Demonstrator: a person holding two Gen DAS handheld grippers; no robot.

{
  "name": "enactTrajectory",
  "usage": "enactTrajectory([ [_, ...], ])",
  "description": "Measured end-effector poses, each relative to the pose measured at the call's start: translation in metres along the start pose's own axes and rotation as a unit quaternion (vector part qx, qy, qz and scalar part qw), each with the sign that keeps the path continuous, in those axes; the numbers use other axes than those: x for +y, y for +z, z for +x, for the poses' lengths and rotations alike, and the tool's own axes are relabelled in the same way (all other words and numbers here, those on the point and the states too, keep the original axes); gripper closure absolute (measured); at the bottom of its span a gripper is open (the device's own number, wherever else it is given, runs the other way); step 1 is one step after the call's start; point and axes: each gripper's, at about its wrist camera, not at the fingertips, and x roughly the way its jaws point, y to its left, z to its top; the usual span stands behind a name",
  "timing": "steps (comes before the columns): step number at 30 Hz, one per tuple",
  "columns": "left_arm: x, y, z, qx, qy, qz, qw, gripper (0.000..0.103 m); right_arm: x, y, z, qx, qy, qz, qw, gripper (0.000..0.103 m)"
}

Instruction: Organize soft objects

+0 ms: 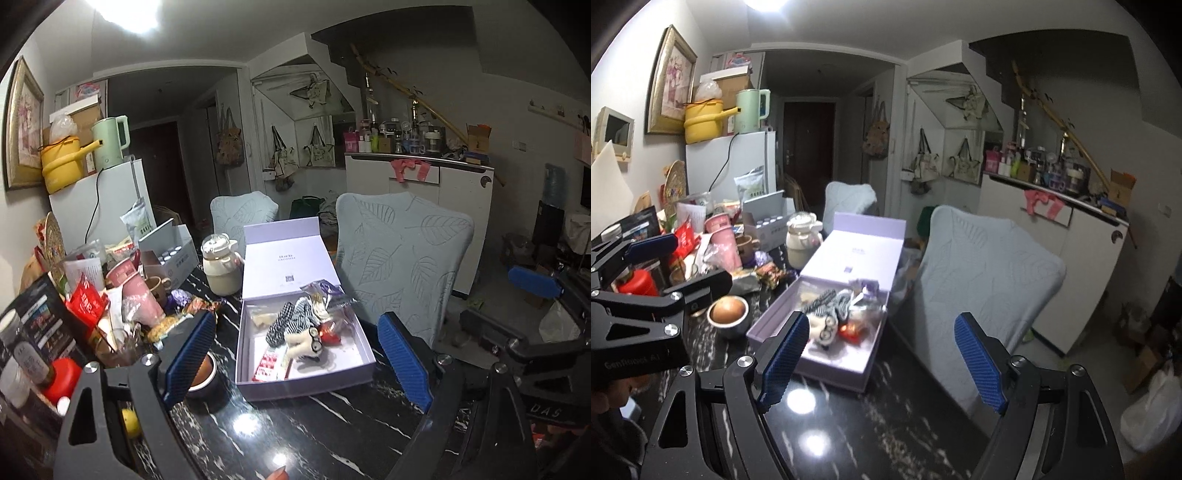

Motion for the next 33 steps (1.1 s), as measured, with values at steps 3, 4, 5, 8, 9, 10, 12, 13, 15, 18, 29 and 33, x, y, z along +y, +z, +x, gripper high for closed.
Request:
enactTrajectory([
  [3, -0.002, -0.011, -0.005, 0.003, -0.002, -0.004, 1.0000, 0.013, 0.001, -0.015, -0.005, 0.008, 0.001, 0.008, 1.000, 0.021],
  [4, -0.004, -0.014, -0.006, 0.005, -0.002, -0.004, 1.0000, 0.013, 0.001, -0.018, -0.006, 0.010, 0.001, 0.010, 1.000, 0.021],
  [5, -0.006, -0.019, -0.008, 0.007, -0.001, -0.003, 1.0000, 0.013, 0.001, -0.021, -0.008, 0.011, 0.001, 0.011, 1.000, 0.021],
  [8, -0.008, -0.027, -0.011, 0.010, 0.000, -0.003, 0.9999, 0.013, 0.004, -0.031, -0.013, 0.013, 0.000, 0.014, 1.000, 0.021],
  [9, -0.009, -0.030, -0.011, 0.013, -0.002, -0.004, 0.9999, 0.013, 0.005, -0.034, -0.014, 0.015, 0.003, 0.015, 1.000, 0.021],
  [10, -0.010, -0.032, -0.011, 0.016, -0.004, -0.005, 0.9998, 0.013, 0.005, -0.036, -0.015, 0.018, 0.005, 0.017, 1.000, 0.021],
  [12, -0.011, -0.039, -0.011, 0.021, -0.005, -0.009, 0.9997, 0.013, 0.006, -0.042, -0.016, 0.023, 0.004, 0.019, 1.000, 0.021],
  [13, -0.013, -0.043, -0.010, 0.025, -0.006, -0.009, 0.9996, 0.013, 0.006, -0.044, -0.017, 0.025, 0.002, 0.019, 1.000, 0.021],
  [15, -0.015, -0.048, -0.008, 0.032, -0.010, -0.009, 0.9994, 0.013, 0.008, -0.049, -0.019, 0.027, 0.001, 0.018, 0.999, 0.021],
  [18, -0.017, -0.055, -0.006, 0.040, -0.013, -0.012, 0.9990, 0.013, 0.010, -0.054, -0.017, 0.037, 0.004, 0.019, 0.999, 0.021],
  [29, -0.015, -0.064, 0.001, 0.056, -0.016, -0.023, 0.9980, 0.013, 0.005, -0.065, -0.013, 0.056, 0.007, 0.033, 0.998, 0.021],
  [33, -0.015, -0.064, 0.002, 0.058, -0.014, -0.022, 0.9980, 0.013, 0.005, -0.064, -0.013, 0.057, 0.007, 0.035, 0.998, 0.021],
])
